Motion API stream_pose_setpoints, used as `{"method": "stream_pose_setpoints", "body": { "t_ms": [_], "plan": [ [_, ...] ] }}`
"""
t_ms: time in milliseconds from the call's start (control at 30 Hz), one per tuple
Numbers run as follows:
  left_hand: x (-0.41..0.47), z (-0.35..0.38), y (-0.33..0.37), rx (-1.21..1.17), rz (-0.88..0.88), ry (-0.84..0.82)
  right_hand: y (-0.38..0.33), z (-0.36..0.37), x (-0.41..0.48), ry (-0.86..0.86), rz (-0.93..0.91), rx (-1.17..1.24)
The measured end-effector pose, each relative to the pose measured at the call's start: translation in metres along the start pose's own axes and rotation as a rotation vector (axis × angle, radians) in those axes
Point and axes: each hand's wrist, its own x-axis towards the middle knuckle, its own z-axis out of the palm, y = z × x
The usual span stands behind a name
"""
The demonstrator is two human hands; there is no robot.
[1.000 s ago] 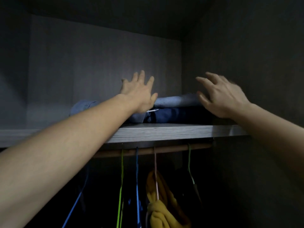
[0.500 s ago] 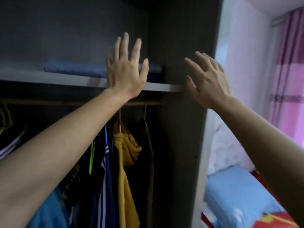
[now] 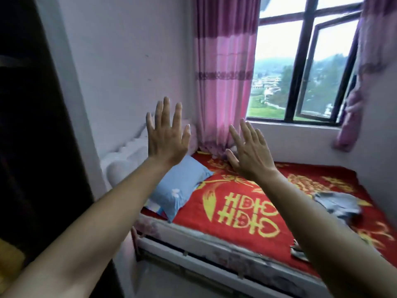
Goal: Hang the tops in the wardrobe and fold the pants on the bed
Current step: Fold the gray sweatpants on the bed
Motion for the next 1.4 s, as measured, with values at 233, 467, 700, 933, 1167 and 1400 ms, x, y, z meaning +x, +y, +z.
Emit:
{"method": "stream_pose_setpoints", "body": {
  "t_ms": [233, 467, 700, 933, 1167, 1400],
  "plan": [
    [-0.012, 0.132, 0.174, -0.243, 0.161, -0.222, 0.181, 0.012, -0.091, -0.111, 0.332, -0.231],
    [0.027, 0.267, 0.3, -0.478, 0.298, -0.28, 0.314, 0.046, -0.1, -0.253, 0.498, -0.42],
    [0.078, 0.371, 0.382, -0.55, 0.367, -0.389, 0.417, 0.066, -0.088, -0.297, 0.665, -0.478],
    [0.088, 0.451, 0.459, -0.605, 0.483, -0.511, 0.49, 0.109, -0.101, -0.32, 0.878, -0.447],
    [0.067, 0.548, 0.542, -0.589, 0.563, -0.697, 0.586, 0.191, -0.135, -0.443, 0.951, -0.387],
    [0.03, 0.684, 0.634, -0.426, 0.581, -0.906, 0.721, 0.329, -0.168, -0.599, 1.023, -0.22]
  ]
}}
